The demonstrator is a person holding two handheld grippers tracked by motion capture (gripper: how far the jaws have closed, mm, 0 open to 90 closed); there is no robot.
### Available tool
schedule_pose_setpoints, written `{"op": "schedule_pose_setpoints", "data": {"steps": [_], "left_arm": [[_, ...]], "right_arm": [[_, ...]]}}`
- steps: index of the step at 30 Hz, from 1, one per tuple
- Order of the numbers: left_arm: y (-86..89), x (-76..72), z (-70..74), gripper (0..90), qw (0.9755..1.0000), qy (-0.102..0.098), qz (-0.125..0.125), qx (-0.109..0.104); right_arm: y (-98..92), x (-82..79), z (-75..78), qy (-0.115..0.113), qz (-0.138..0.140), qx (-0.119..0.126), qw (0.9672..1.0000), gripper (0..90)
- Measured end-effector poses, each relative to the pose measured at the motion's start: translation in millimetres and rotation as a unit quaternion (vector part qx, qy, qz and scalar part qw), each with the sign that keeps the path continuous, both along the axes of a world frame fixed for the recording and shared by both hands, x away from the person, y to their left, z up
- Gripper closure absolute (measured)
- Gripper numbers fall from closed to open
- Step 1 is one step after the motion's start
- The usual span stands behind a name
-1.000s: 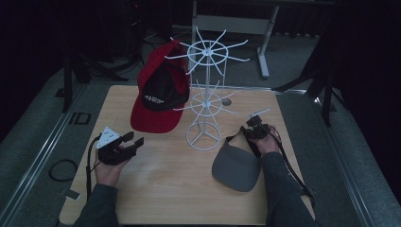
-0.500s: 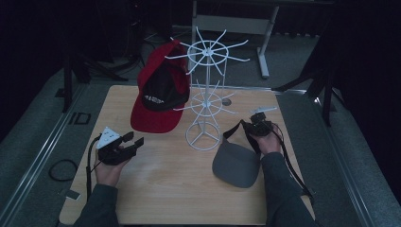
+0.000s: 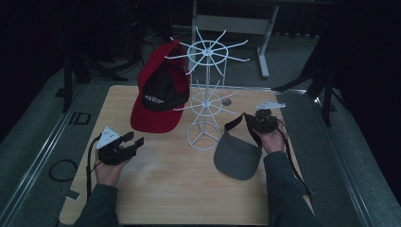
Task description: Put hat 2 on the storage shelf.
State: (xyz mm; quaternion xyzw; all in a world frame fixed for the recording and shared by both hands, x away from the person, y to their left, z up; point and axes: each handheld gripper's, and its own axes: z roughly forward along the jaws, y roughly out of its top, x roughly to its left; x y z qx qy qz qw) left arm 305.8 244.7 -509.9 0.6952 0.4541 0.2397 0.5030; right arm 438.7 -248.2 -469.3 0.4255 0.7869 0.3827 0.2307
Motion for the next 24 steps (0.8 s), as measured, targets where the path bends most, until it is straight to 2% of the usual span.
{"op": "schedule_pose_setpoints", "data": {"steps": [4, 8, 15, 24], "left_arm": [[0.0, 0.0, 0.0, 47.8, 1.0000, 0.000, 0.000, 0.000], [-0.1, 0.0, 0.0, 47.8, 1.0000, 0.000, 0.000, 0.000], [0.2, 0.4, -0.2, 47.8, 1.0000, 0.001, 0.001, -0.002], [0.5, 0.1, 0.1, 47.8, 1.0000, 0.000, 0.002, -0.001]], "right_arm": [[-1.1, -2.3, 7.6, -0.008, 0.001, 0.009, 0.9999, 87.8], [-3.1, -4.4, 12.3, -0.012, 0.003, 0.034, 0.9994, 87.8], [-4.2, -9.1, 21.5, -0.024, 0.009, 0.061, 0.9978, 87.8], [-4.0, -20.7, 38.1, -0.048, 0.026, 0.078, 0.9954, 87.8]]}}
